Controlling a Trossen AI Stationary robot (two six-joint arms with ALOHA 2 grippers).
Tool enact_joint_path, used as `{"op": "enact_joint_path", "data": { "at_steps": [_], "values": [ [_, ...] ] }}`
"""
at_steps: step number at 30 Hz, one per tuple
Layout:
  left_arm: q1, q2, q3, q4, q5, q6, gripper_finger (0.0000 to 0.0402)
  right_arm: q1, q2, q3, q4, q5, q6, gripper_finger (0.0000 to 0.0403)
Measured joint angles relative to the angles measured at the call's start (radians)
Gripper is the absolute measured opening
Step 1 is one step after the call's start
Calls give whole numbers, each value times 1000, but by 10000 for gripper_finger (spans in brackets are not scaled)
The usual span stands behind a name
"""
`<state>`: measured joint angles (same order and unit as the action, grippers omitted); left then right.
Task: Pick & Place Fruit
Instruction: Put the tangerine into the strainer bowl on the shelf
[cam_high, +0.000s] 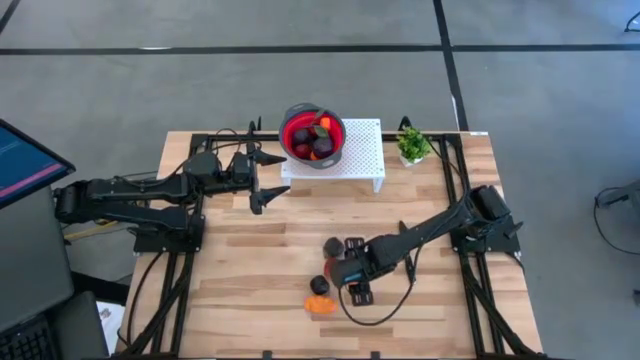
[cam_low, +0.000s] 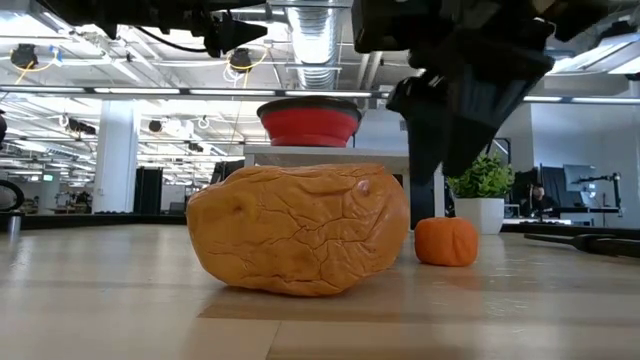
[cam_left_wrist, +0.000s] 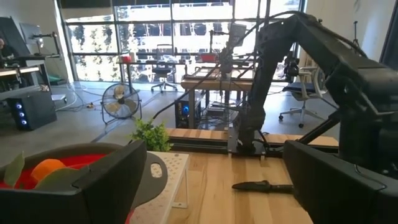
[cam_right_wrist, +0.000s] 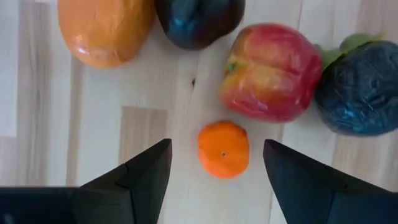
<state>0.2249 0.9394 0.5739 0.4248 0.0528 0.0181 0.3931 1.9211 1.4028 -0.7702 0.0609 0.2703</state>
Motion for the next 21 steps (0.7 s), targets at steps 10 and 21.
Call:
{"op": "enact_joint_path", "data": {
  "at_steps": [10,21],
  "values": [
    [0,0,0,3,0,0,374,-1,-1,-116,109,16,-15,249],
    [0,0,0,4,0,0,374,-30,-1,-205,235,19,-17,249]
  ]
}}
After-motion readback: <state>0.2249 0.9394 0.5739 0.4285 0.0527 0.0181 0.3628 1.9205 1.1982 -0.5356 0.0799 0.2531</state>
